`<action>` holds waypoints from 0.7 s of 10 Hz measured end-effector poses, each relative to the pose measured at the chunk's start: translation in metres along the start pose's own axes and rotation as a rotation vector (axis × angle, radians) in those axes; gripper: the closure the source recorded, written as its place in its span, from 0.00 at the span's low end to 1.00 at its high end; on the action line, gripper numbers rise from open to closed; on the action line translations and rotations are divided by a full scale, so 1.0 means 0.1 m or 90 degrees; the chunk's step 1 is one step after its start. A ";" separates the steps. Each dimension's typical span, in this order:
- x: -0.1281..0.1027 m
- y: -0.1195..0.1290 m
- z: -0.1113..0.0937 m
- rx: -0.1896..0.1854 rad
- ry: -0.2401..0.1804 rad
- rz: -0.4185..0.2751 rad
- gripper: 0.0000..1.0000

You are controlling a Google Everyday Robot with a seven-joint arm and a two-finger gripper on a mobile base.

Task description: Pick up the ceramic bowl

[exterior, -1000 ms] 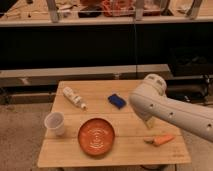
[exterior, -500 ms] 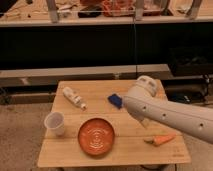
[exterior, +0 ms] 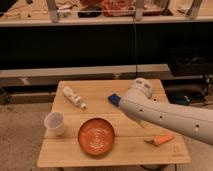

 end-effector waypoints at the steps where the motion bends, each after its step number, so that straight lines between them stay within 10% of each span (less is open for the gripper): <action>1: -0.03 -0.01 0.01 0.000 0.001 -0.019 0.20; 7: -0.25 -0.14 0.13 0.010 -0.002 -0.114 0.20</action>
